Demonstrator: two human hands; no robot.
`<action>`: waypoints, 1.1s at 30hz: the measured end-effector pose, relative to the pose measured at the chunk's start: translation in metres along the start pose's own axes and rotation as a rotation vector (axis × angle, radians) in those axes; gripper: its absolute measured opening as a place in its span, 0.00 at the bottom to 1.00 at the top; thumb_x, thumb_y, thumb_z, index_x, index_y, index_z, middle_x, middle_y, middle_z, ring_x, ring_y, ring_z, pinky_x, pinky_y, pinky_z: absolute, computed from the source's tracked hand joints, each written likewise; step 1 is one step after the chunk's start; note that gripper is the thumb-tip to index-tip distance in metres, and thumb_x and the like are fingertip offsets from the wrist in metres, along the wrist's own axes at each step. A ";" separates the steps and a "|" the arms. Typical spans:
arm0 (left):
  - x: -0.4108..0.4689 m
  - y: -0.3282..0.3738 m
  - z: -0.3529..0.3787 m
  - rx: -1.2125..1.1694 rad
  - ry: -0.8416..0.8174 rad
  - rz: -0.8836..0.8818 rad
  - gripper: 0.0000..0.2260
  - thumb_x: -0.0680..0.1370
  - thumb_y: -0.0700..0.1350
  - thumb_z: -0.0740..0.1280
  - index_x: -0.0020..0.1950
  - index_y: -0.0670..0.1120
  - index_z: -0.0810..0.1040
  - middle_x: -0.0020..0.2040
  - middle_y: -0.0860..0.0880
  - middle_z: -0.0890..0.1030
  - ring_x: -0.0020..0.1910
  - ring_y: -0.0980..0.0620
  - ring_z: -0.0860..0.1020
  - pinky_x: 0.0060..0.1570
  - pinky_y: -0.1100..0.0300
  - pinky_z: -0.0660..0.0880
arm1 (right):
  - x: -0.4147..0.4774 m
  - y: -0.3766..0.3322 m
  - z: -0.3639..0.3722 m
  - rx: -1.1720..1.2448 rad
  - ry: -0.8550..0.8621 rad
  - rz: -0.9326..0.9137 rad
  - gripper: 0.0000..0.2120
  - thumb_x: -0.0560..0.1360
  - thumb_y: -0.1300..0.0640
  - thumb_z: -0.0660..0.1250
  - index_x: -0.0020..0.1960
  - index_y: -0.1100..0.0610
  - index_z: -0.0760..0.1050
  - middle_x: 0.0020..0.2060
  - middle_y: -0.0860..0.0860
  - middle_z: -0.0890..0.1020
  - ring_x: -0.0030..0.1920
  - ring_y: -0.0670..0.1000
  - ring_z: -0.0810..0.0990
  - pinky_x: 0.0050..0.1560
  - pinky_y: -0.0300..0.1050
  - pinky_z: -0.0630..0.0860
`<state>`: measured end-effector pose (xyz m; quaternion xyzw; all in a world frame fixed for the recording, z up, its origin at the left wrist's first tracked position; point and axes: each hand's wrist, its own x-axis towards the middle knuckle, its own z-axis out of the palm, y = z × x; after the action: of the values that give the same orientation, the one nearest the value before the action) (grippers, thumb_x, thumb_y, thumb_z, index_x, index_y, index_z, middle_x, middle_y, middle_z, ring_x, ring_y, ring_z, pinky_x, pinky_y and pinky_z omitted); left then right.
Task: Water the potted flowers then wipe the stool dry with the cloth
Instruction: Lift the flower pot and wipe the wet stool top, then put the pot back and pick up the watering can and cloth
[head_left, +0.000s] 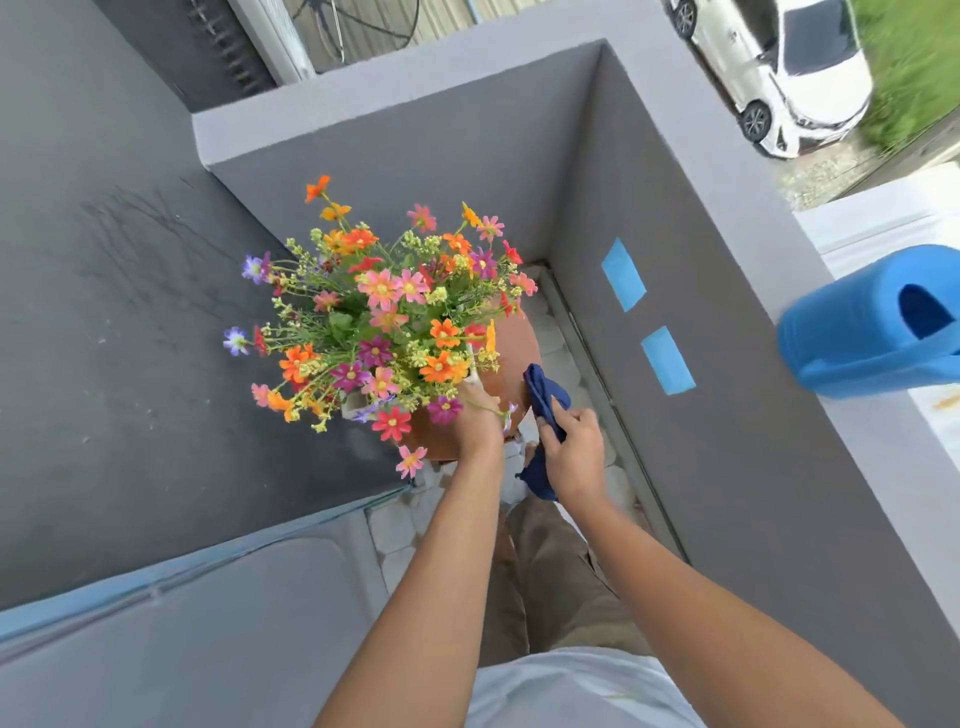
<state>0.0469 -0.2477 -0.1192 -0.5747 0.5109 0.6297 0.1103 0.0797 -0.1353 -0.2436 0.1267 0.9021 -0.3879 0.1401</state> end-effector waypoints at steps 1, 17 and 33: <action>0.006 -0.005 0.006 -0.023 -0.020 0.012 0.20 0.85 0.40 0.50 0.61 0.29 0.76 0.60 0.33 0.80 0.46 0.44 0.73 0.41 0.58 0.68 | -0.005 0.000 -0.002 0.014 0.013 -0.002 0.15 0.80 0.58 0.65 0.66 0.56 0.79 0.49 0.52 0.73 0.49 0.53 0.75 0.47 0.42 0.68; 0.033 -0.046 0.047 0.023 -0.017 0.087 0.23 0.76 0.56 0.61 0.67 0.44 0.73 0.61 0.46 0.76 0.60 0.45 0.77 0.61 0.49 0.74 | -0.018 -0.021 -0.071 0.247 0.169 -0.038 0.11 0.80 0.59 0.67 0.61 0.57 0.81 0.47 0.51 0.74 0.45 0.42 0.73 0.46 0.28 0.67; -0.191 0.055 0.114 0.252 -0.347 0.866 0.09 0.80 0.51 0.63 0.52 0.50 0.81 0.38 0.52 0.85 0.34 0.55 0.75 0.40 0.54 0.74 | -0.023 -0.095 -0.312 0.521 0.461 -0.257 0.05 0.78 0.55 0.69 0.49 0.56 0.81 0.44 0.51 0.75 0.44 0.43 0.76 0.46 0.30 0.71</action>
<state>-0.0023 -0.0994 0.0478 -0.1777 0.7495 0.6376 -0.0095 0.0207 0.0282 0.0335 0.1278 0.7895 -0.5803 -0.1538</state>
